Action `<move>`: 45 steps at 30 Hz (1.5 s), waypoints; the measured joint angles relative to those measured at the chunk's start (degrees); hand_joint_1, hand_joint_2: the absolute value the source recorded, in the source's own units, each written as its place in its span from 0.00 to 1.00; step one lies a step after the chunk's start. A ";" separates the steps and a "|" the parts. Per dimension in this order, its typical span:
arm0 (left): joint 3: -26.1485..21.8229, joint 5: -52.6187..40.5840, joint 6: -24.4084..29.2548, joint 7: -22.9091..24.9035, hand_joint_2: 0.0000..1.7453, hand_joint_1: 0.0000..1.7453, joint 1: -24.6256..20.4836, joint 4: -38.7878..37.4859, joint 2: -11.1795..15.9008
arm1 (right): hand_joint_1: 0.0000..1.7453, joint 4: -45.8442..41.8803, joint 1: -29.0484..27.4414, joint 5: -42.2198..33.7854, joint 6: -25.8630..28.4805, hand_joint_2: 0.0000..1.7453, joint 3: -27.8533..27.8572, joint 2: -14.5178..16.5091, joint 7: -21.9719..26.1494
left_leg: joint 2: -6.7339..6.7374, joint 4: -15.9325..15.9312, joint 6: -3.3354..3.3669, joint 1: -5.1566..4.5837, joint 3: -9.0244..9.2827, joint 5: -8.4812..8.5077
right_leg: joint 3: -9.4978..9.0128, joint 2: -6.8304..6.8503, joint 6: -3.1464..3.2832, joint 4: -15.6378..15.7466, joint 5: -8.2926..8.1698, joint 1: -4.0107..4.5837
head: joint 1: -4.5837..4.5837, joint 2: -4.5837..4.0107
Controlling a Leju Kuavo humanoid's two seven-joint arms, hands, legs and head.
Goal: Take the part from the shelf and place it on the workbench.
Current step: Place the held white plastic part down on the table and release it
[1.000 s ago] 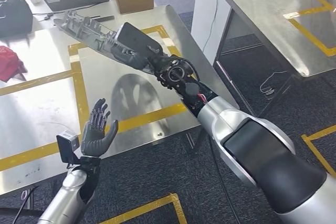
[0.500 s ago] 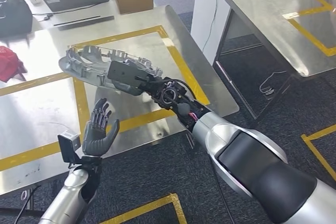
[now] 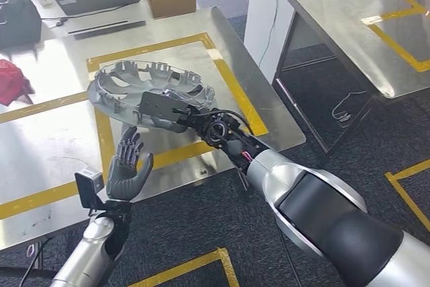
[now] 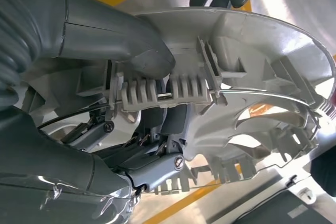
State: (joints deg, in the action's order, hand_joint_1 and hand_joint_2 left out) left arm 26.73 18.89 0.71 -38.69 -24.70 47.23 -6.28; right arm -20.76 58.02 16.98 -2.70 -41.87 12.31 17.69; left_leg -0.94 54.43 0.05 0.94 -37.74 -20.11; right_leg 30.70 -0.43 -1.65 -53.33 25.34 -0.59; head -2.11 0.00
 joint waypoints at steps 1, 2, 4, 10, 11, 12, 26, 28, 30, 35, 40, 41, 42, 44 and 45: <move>0.01 0.23 -0.15 0.00 1.00 0.00 -0.03 -0.09 -0.01 | 1.00 0.13 0.00 0.07 0.01 1.00 -0.02 -0.01 -0.09 | 0.00 0.00 0.00 0.00 0.00 0.00 | 0.00 0.00 0.00 0.00 0.00 0.00 | 0.00 0.00; 0.01 0.40 -0.26 0.00 1.00 0.00 -0.05 -0.19 -0.03 | 1.00 0.25 0.00 0.14 0.03 1.00 -0.04 -0.02 -0.15 | 0.00 0.00 0.00 0.00 0.01 0.00 | -0.01 0.00 0.00 0.00 0.00 0.00 | 0.00 0.00; 0.09 0.54 -0.32 0.00 1.00 0.00 -0.08 -0.34 -0.06 | 1.00 0.47 0.00 0.34 0.15 1.00 -0.09 -0.04 -0.20 | 0.01 0.00 0.00 0.00 0.01 0.00 | -0.01 0.00 0.00 0.00 0.00 0.00 | 0.01 0.00; 0.50 0.61 -0.32 0.00 1.00 0.00 -0.13 -0.65 -0.08 | 1.00 0.93 0.01 0.52 0.46 1.00 -0.16 -0.09 -0.60 | 0.01 0.00 0.00 0.00 0.04 0.00 | -0.04 -0.01 0.00 0.00 0.00 0.00 | -0.01 0.00; 0.52 0.63 -0.32 0.00 1.00 0.00 -0.14 -0.68 -0.08 | 1.00 1.01 0.01 0.49 0.48 1.00 -0.16 -0.11 -0.62 | 0.01 0.00 0.00 0.00 0.04 0.00 | -0.05 -0.01 0.00 0.00 0.00 0.00 | -0.01 0.00; 0.54 0.65 -0.32 0.00 1.00 0.00 -0.16 -0.71 -0.08 | 1.00 1.06 0.01 0.48 0.48 1.00 -0.16 -0.14 -0.63 | 0.01 0.00 0.00 0.00 0.05 0.00 | -0.05 -0.01 0.00 0.00 0.00 0.00 | -0.01 0.00; 0.57 1.41 -0.70 -0.18 1.00 0.00 -0.26 -1.22 -0.05 | 0.00 1.20 0.05 0.42 0.83 0.00 -0.14 -0.46 -0.68 | 0.10 0.00 0.00 0.00 0.12 0.00 | -0.09 -0.11 0.00 0.00 0.00 0.00 | 0.02 0.00; 0.57 1.74 -0.86 -0.18 1.00 0.00 -0.26 -1.23 -0.05 | 0.00 1.20 0.05 0.53 0.84 0.00 -0.14 -0.47 -0.68 | 0.11 0.00 -0.01 0.00 0.12 0.00 | -0.09 -0.12 0.00 0.00 0.00 0.00 | 0.03 0.00; 0.57 1.84 -0.86 -0.17 1.00 0.00 -0.25 -1.24 -0.05 | 0.00 1.21 0.05 0.63 0.84 0.00 -0.14 -0.48 -0.68 | 0.11 -0.01 -0.01 0.00 0.12 -0.01 | -0.10 -0.12 0.00 0.00 0.00 0.00 | 0.03 0.00; 0.57 1.95 -0.86 -0.18 1.00 0.00 -0.25 -1.25 -0.05 | 0.00 1.26 0.05 0.63 0.84 0.00 -0.14 -0.48 -0.68 | 0.12 -0.01 -0.01 0.00 0.13 -0.01 | -0.10 -0.13 0.00 0.00 0.00 0.00 | 0.03 0.00; 0.57 1.97 -0.86 -0.18 1.00 0.00 -0.25 -1.25 -0.06 | 0.00 1.39 0.05 0.63 0.84 0.00 -0.14 -0.48 -0.68 | 0.13 -0.01 -0.01 0.00 0.13 -0.01 | -0.10 -0.13 0.00 0.00 0.00 0.00 | 0.01 0.00; 0.57 1.97 -0.86 -0.18 1.00 0.00 -0.25 -1.25 -0.06 | 0.00 1.39 0.05 0.63 0.84 0.00 -0.14 -0.48 -0.68 | 0.13 -0.01 -0.01 0.00 0.14 -0.01 | -0.11 -0.13 0.00 0.00 0.00 0.00 | 0.01 0.00; 0.57 1.97 -0.86 -0.18 1.00 0.00 -0.25 -1.25 -0.06 | 0.00 1.39 0.05 0.63 0.84 0.00 -0.14 -0.48 -0.68 | 0.13 -0.01 -0.01 0.00 0.14 -0.01 | -0.11 -0.13 0.00 0.00 0.00 0.00 | 0.01 0.00; 0.57 1.97 -0.86 -0.18 1.00 0.00 -0.25 -1.25 -0.05 | 0.00 1.40 0.05 0.63 0.84 0.00 -0.14 -0.48 -0.68 | 0.13 -0.01 -0.01 0.00 0.14 -0.01 | -0.11 -0.13 0.00 0.00 0.00 0.00 | 0.01 0.00; 0.57 1.97 -0.86 -0.18 1.00 0.00 -0.25 -1.25 -0.05 | 0.00 1.41 0.05 0.63 0.84 0.00 -0.14 -0.48 -0.68 | 0.13 -0.01 -0.01 0.00 0.14 -0.01 | -0.11 -0.13 0.00 0.00 0.00 0.00 | 0.02 0.00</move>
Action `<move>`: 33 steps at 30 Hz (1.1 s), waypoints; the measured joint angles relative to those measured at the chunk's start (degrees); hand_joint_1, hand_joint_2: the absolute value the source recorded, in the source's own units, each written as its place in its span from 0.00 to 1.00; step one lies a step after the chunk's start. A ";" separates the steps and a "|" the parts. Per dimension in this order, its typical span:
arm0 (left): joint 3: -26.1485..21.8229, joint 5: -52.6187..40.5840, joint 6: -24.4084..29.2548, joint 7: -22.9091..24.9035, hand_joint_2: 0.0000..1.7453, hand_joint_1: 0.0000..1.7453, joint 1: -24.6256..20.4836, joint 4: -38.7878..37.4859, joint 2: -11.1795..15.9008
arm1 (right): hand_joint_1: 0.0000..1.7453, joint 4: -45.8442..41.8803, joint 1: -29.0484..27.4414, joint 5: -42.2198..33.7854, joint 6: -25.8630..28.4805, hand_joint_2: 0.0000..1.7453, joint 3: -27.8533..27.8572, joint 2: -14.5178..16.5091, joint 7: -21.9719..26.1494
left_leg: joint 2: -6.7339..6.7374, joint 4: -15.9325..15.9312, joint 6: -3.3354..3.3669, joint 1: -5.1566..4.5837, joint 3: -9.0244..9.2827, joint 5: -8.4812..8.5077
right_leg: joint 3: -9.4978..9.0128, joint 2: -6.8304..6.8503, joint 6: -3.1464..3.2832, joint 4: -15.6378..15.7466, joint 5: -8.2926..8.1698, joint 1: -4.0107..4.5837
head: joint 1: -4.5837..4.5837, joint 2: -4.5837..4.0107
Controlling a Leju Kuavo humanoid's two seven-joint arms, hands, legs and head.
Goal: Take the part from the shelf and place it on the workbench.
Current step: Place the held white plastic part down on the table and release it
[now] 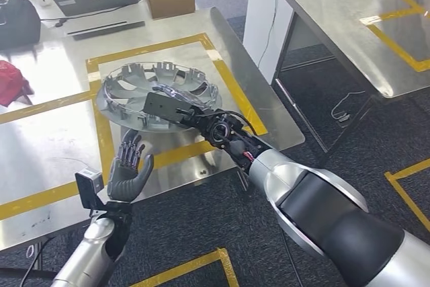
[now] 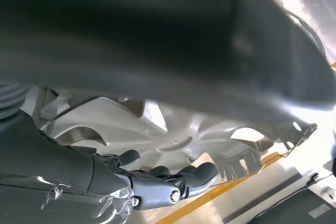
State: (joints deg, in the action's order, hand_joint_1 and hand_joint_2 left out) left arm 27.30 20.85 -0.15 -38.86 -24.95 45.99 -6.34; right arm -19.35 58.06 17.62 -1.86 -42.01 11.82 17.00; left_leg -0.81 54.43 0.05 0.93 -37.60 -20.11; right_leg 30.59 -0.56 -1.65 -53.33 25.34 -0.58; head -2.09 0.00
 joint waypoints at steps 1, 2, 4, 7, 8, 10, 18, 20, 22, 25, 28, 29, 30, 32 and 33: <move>0.00 0.00 0.00 0.00 1.00 0.00 0.00 -0.01 -0.01 | 0.00 0.01 0.00 0.00 0.00 0.00 0.00 0.00 0.00 | 0.00 0.00 0.00 0.00 0.00 0.00 | 0.00 0.00 0.00 0.00 0.00 0.00 | 0.01 0.00; 0.00 0.00 0.00 0.00 1.00 0.00 0.00 -0.01 -0.01 | 0.00 0.01 0.00 0.00 0.00 0.00 0.00 0.00 0.00 | 0.00 0.00 0.00 0.00 0.00 0.00 | 0.00 0.00 0.00 0.00 0.00 0.00 | 0.01 0.00; 0.00 0.00 0.00 0.00 1.00 0.00 0.00 -0.02 -0.01 | 0.00 0.01 0.00 0.00 0.00 0.00 0.00 0.00 0.00 | 0.00 0.00 0.00 0.00 0.01 0.00 | 0.00 0.00 0.00 0.00 0.00 0.00 | 0.02 0.00; 0.00 0.00 0.00 0.00 1.00 0.00 0.00 -0.02 -0.01 | 0.00 0.01 0.00 0.00 0.00 0.00 0.00 0.00 0.00 | 0.00 0.00 0.00 0.00 0.01 0.00 | 0.00 0.00 0.00 0.00 0.00 0.00 | 0.02 0.00; 0.00 0.00 0.00 0.00 1.00 0.00 0.00 -0.02 -0.01 | 0.00 0.01 0.00 0.00 0.00 0.00 0.00 -0.01 0.00 | 0.00 0.00 0.00 0.00 0.01 0.00 | 0.00 0.00 0.00 0.00 0.00 0.00 | 0.02 0.00; 0.00 0.00 0.00 0.00 1.00 0.00 0.00 -0.03 -0.01 | 0.00 0.01 0.00 0.00 0.00 0.00 0.00 -0.02 0.00 | 0.01 0.00 0.00 0.00 0.01 0.00 | 0.00 -0.01 0.00 0.00 0.00 0.00 | 0.03 0.00; 0.00 0.00 0.00 0.00 1.00 0.00 0.00 -0.04 0.00 | 0.00 0.01 0.00 0.00 0.00 0.00 0.00 -0.02 0.00 | 0.01 0.00 0.00 0.00 0.01 0.00 | 0.00 -0.01 0.00 0.00 0.00 0.00 | -0.13 0.00; 0.00 0.00 0.00 0.00 1.00 0.00 0.00 -0.04 -0.01 | 0.00 0.01 0.00 0.00 0.00 0.00 0.00 -0.02 0.00 | 0.01 0.00 0.00 0.00 0.01 0.00 | 0.00 -0.01 0.00 0.00 0.00 0.00 | -0.17 0.00; 0.00 0.00 0.00 0.00 1.00 0.00 0.00 -0.04 -0.01 | 0.00 0.01 0.00 0.00 0.00 0.00 0.00 -0.02 0.00 | 0.01 0.00 0.00 0.00 0.01 0.00 | 0.00 -0.01 0.00 0.00 0.00 0.00 | -0.17 0.00; 0.00 0.00 0.00 0.00 1.00 0.00 0.00 -0.05 0.00 | 0.00 0.01 0.00 0.00 0.00 0.00 0.00 -0.02 0.00 | 0.01 0.00 0.00 0.00 0.01 -0.01 | 0.00 -0.01 0.00 0.00 0.00 0.00 | -0.17 0.00; 0.00 0.00 0.00 0.00 1.00 0.00 0.00 -0.08 0.00 | 0.00 0.01 0.00 0.00 0.00 0.00 0.00 -0.02 0.00 | 0.01 0.00 0.00 0.00 0.01 -0.01 | 0.00 -0.02 0.00 0.00 0.00 0.00 | -0.19 0.00; 0.00 0.00 0.00 0.00 1.00 0.00 0.00 -0.10 -0.01 | 0.00 0.01 0.00 0.00 0.00 0.00 0.00 -0.02 0.00 | 0.01 0.00 0.00 0.00 0.01 -0.01 | 0.00 -0.02 0.00 0.00 0.00 0.00 | -0.20 0.00; 0.00 0.00 0.00 0.00 1.00 0.00 0.00 -0.12 -0.01 | 0.00 0.01 0.00 0.00 0.00 0.00 0.00 -0.02 0.00 | 0.02 0.00 0.00 0.00 0.01 0.00 | 0.00 -0.02 0.00 0.00 0.00 0.00 | -0.21 0.00; 0.00 0.00 0.00 0.00 1.00 0.00 0.00 -0.16 -0.01 | 0.00 0.01 0.00 0.00 0.00 0.00 0.00 -0.02 0.00 | 0.02 0.00 0.00 0.00 0.01 0.00 | 0.00 -0.02 0.00 0.00 0.00 0.00 | -0.26 0.00; 0.00 0.00 0.00 0.00 1.00 0.00 0.00 -0.17 0.00 | 0.00 0.01 0.00 0.00 0.00 0.00 0.00 -0.02 0.00 | 0.02 0.00 0.00 0.00 0.01 0.00 | 0.00 -0.02 0.00 0.00 0.00 0.00 | -0.28 0.00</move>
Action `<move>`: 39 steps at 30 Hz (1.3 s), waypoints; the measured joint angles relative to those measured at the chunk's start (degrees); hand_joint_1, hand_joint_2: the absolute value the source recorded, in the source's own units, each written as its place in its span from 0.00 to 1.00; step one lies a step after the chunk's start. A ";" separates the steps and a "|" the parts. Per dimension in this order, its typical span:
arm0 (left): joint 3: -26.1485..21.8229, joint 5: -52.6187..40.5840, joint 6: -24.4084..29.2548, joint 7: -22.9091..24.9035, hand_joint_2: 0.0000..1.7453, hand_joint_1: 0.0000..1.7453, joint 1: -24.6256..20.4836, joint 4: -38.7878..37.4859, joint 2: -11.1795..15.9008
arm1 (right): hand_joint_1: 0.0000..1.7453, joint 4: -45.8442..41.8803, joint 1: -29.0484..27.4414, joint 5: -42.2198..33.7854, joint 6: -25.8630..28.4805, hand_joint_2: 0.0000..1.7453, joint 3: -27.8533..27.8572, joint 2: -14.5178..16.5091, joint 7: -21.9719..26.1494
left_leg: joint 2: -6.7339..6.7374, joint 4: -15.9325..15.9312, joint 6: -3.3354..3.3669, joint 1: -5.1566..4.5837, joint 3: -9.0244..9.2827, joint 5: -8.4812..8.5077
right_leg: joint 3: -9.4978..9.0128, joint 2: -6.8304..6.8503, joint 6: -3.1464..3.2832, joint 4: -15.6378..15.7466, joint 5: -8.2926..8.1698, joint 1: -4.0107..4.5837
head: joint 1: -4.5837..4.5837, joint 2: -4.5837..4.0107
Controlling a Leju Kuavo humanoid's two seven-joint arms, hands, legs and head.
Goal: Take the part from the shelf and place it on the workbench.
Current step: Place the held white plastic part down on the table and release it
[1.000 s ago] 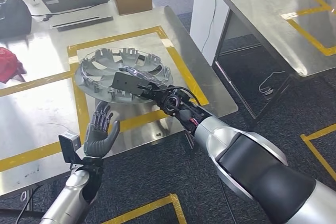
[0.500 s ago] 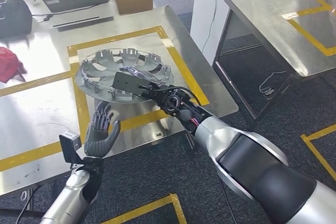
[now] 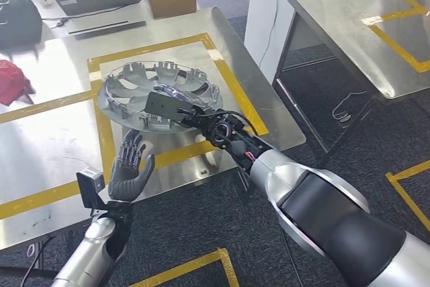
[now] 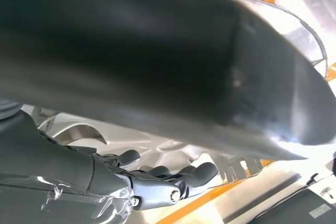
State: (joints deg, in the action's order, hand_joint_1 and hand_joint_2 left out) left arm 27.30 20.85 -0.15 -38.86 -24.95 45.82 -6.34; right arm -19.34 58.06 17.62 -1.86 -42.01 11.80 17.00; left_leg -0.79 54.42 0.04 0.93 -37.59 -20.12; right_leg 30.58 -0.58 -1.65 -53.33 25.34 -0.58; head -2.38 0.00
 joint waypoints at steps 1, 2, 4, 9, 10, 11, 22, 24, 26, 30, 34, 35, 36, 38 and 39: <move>0.00 0.00 0.00 0.00 1.00 0.00 0.00 -0.01 0.00 | 0.00 0.00 0.00 0.00 0.00 0.00 0.00 0.00 0.00 | 0.00 0.00 0.00 0.00 0.00 0.00 | 0.00 0.00 0.00 0.00 0.00 0.00 | -0.03 0.00; 0.00 0.00 0.00 0.00 1.00 0.00 0.00 -0.01 0.00 | 0.00 0.00 0.00 0.00 0.00 0.00 0.00 0.00 0.00 | 0.00 0.00 0.00 0.00 0.00 0.00 | 0.00 0.00 0.00 0.00 0.00 0.00 | -0.05 0.00; 0.00 0.00 0.00 0.00 1.00 0.00 0.00 -0.01 0.00 | 0.00 0.00 0.00 0.00 0.00 0.00 0.00 0.00 0.00 | 0.00 0.00 0.00 0.00 0.00 0.00 | 0.00 0.00 0.00 0.00 0.00 0.00 | -0.10 0.00; 0.00 -0.01 0.15 0.07 0.25 0.00 0.02 -0.01 0.01 | 0.00 0.00 0.00 -0.13 -0.06 0.00 0.01 -0.01 0.01 | 0.00 -0.01 0.00 0.00 0.00 0.00 | 0.00 0.00 0.00 0.00 0.00 0.00 | -0.21 0.00; 0.00 -0.08 1.02 0.54 0.00 0.00 0.19 -0.01 0.10 | 0.00 0.00 -0.02 -0.75 -0.43 0.00 0.07 -0.12 0.10 | 0.00 -0.02 -0.01 0.00 0.00 -0.01 | -0.02 0.00 0.00 0.00 0.00 0.00 | -0.25 0.00; 0.00 -0.19 2.94 1.51 0.00 0.00 0.76 0.10 0.40 | 0.00 -0.03 -0.11 -2.13 -1.33 0.00 0.30 -0.45 0.35 | 0.01 -0.03 -0.05 -0.01 0.05 -0.04 | -0.07 -0.01 0.01 0.01 0.01 0.00 | -0.30 0.00; 0.00 0.99 13.43 4.90 0.00 0.00 12.34 7.68 7.68 | 0.00 -4.95 -3.37 -10.71 -6.98 0.00 3.71 -7.71 0.23 | 0.24 -0.09 -0.31 -0.14 1.18 -0.58 | -1.06 -0.19 0.12 0.04 0.46 -0.01 | -1.26 0.00; 0.00 1.46 14.30 5.20 0.00 0.00 12.79 8.26 8.26 | 0.00 -5.35 -3.44 -11.17 -6.98 0.00 3.96 -8.19 0.26 | 0.26 -0.14 -0.32 -0.15 1.35 -0.59 | -1.18 -0.20 0.15 0.04 0.49 0.00 | -1.26 0.00; 0.00 2.08 14.76 5.28 0.00 0.00 13.15 8.68 8.91 | 0.00 -5.74 -3.49 -11.42 -6.99 0.00 4.10 -8.64 0.26 | 0.26 -0.21 -0.33 -0.15 1.49 -0.59 | -1.29 -0.19 0.18 0.04 0.51 -0.01 | -1.31 0.00; 0.00 2.68 15.14 5.17 0.00 0.00 13.46 9.15 10.08 | 0.00 -6.51 -3.73 -11.66 -7.02 0.00 4.17 -9.32 0.23 | 0.28 -0.30 -0.34 -0.20 1.67 -0.59 | -1.38 -0.22 0.19 0.04 0.51 0.00 | -1.33 0.00; -0.03 3.21 15.89 4.75 0.00 0.00 13.61 9.39 11.25 | 0.00 -7.11 -4.00 -12.38 -7.06 0.00 4.17 -9.78 0.15 | 0.28 -0.39 -0.35 -0.20 1.79 -0.58 | -1.45 -0.21 0.22 0.04 0.53 0.01 | -1.32 0.00; -0.04 3.34 15.93 4.69 0.00 0.00 13.61 9.42 11.56 | 0.00 -7.29 -4.10 -12.43 -7.08 0.00 4.17 -9.87 0.13 | 0.27 -0.40 -0.36 -0.20 1.81 -0.57 | -1.47 -0.21 0.22 0.04 0.53 0.01 | -1.31 0.00; -0.05 3.43 15.93 4.64 0.00 0.00 13.61 9.46 11.83 | 0.00 -7.43 -4.18 -12.44 -7.09 0.00 4.17 -9.97 0.11 | 0.27 -0.42 -0.36 -0.20 1.84 -0.57 | -1.48 -0.21 0.23 0.04 0.54 0.01 | -1.31 0.00; -0.07 3.53 15.92 4.56 0.00 0.00 13.64 9.56 12.20 | 0.00 -7.60 -4.29 -12.48 -7.10 0.00 4.17 -10.10 0.09 | 0.28 -0.44 -0.36 -0.20 1.87 -0.57 | -1.50 -0.21 0.23 0.04 0.54 0.01 | -1.28 0.00; -0.07 3.52 15.92 4.52 0.00 0.00 13.67 9.62 12.31 | 0.00 -7.69 -4.33 -12.52 -7.11 0.00 4.17 -10.18 0.09 | 0.28 -0.44 -0.36 -0.20 1.88 -0.57 | -1.51 -0.21 0.24 0.04 0.54 0.01 | -1.27 0.00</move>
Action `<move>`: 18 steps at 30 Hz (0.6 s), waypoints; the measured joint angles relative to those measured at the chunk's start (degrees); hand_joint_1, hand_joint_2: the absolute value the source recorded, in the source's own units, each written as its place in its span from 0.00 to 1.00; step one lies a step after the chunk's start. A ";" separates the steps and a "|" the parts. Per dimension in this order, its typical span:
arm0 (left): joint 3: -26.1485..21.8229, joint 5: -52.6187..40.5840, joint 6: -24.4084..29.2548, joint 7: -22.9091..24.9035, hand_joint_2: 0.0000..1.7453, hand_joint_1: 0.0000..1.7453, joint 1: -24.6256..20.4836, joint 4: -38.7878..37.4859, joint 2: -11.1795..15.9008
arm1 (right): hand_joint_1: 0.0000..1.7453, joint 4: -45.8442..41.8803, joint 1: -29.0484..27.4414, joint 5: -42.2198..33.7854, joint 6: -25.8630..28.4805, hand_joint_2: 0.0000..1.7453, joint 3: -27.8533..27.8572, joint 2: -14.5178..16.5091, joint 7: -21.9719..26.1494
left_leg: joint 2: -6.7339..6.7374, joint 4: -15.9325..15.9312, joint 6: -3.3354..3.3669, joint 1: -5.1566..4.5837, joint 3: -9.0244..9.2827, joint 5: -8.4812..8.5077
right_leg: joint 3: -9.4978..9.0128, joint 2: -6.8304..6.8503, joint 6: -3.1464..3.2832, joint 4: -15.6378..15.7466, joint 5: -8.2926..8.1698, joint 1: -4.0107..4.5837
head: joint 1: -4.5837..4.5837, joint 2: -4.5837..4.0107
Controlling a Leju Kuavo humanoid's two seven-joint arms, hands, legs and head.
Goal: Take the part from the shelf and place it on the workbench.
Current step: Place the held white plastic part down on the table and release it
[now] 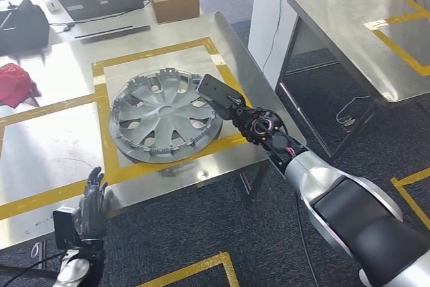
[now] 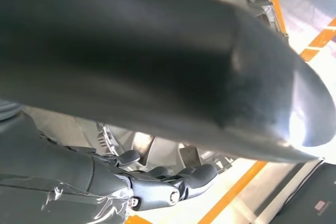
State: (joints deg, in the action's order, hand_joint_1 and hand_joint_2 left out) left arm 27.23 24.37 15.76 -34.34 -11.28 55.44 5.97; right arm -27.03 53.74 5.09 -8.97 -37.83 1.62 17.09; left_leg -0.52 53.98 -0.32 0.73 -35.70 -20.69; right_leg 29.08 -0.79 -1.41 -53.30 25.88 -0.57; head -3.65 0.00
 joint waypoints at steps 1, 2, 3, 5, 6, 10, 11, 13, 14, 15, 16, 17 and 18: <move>0.00 -0.06 0.00 -0.07 0.00 0.00 0.04 0.05 0.08 | 0.00 -0.13 -0.03 -0.11 -0.02 0.00 0.00 -0.08 0.01 | 0.00 -0.01 0.00 0.00 0.01 0.00 | 0.00 0.00 0.00 0.00 0.00 0.00 | 0.01 0.00; 0.00 -0.16 0.03 -0.18 0.00 0.00 0.08 0.09 0.14 | 0.00 -0.26 -0.05 -0.32 -0.04 0.00 0.00 -0.16 0.03 | 0.00 -0.01 0.00 0.00 0.01 0.00 | 0.00 0.00 0.01 0.00 0.00 0.00 | 0.01 0.00; 0.00 -0.31 0.11 -0.37 0.00 0.00 0.11 0.15 0.18 | 0.00 -0.37 -0.06 -0.61 -0.06 0.00 0.00 -0.22 0.05 | 0.00 -0.01 0.00 0.00 0.01 0.00 | 0.00 0.00 0.01 0.00 0.00 0.00 | 0.01 0.00; 0.00 -0.66 0.35 -0.82 0.00 0.00 0.14 0.33 0.21 | 0.00 -0.49 -0.07 -1.28 -0.08 0.00 0.00 -0.31 0.10 | 0.01 -0.01 0.00 0.01 0.01 0.00 | 0.01 0.00 0.01 0.00 0.01 -0.01 | 0.02 0.00; 0.00 -0.81 0.48 -1.00 0.00 0.00 0.13 0.47 0.21 | 0.00 -0.58 -0.09 -1.55 -0.08 0.00 0.00 -0.35 0.11 | 0.01 -0.01 0.00 0.01 0.01 0.00 | 0.01 0.00 0.01 0.00 0.01 -0.01 | 0.02 0.00; 0.00 -0.98 0.73 -1.13 0.00 0.00 0.09 0.86 0.21 | 0.00 -1.04 -0.17 -1.88 -0.08 0.00 0.00 -0.46 0.11 | 0.02 0.00 0.00 0.01 0.01 0.00 | 0.01 0.00 0.01 0.01 0.01 -0.02 | 0.03 0.00; 0.00 -0.98 0.74 -1.13 0.00 0.00 0.09 0.93 0.21 | 0.00 -1.14 -0.21 -1.88 -0.08 0.00 0.00 -0.50 0.11 | 0.01 0.00 0.00 0.01 0.00 0.00 | 0.01 0.00 0.01 0.01 0.01 -0.02 | 0.04 0.00; 0.00 -0.98 0.74 -1.13 0.00 0.00 0.09 1.04 0.21 | 0.00 -1.34 -0.30 -1.88 -0.08 0.00 0.00 -0.58 0.11 | 0.01 0.00 0.00 0.01 0.00 -0.01 | 0.01 0.00 0.01 0.01 0.01 -0.02 | 0.04 0.00; 0.00 -0.98 0.74 -1.13 0.00 0.00 0.09 1.09 0.21 | 0.00 -1.40 -0.31 -1.88 -0.08 0.00 0.00 -0.61 0.11 | 0.01 0.00 0.00 0.01 0.00 -0.01 | 0.01 0.00 0.01 0.01 0.01 -0.02 | 0.05 0.00; 0.00 -0.98 0.74 -1.13 0.00 0.00 0.09 1.11 0.21 | 0.00 -1.43 -0.33 -1.88 -0.08 0.00 0.00 -0.62 0.10 | 0.01 0.00 0.00 0.01 0.00 -0.01 | 0.01 0.00 0.01 0.01 0.01 -0.02 | 0.05 0.00; 0.00 -0.98 0.74 -1.13 0.00 0.00 0.09 1.14 0.21 | 0.00 -1.44 -0.33 -1.88 -0.08 0.00 0.00 -0.63 0.10 | 0.01 0.00 0.00 0.01 0.00 -0.01 | 0.01 0.00 0.01 0.01 0.01 -0.03 | 0.07 0.00; 0.00 -0.98 0.74 -1.13 0.00 0.00 0.09 1.17 0.21 | 0.00 -1.48 -0.35 -1.88 -0.08 0.00 0.00 -0.64 0.10 | 0.01 0.00 0.00 0.01 0.00 -0.01 | 0.01 0.00 0.01 0.01 0.01 -0.03 | 0.08 0.00; 0.00 -0.98 0.74 -1.13 0.00 0.00 0.09 1.20 0.21 | 0.00 -1.54 -0.36 -1.88 -0.08 0.00 0.00 -0.64 0.10 | 0.01 0.00 0.00 0.01 0.00 -0.01 | 0.01 0.00 0.01 0.01 0.01 -0.03 | 0.10 0.00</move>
State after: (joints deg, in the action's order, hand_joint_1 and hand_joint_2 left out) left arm 27.23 23.39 16.50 -35.47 -11.19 56.64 6.19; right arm -28.57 53.37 3.21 -9.05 -37.83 0.98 17.20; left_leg -0.50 53.98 -0.33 0.74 -35.70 -20.69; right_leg 29.09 -0.79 -1.41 -53.29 25.89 -0.60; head -3.55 0.00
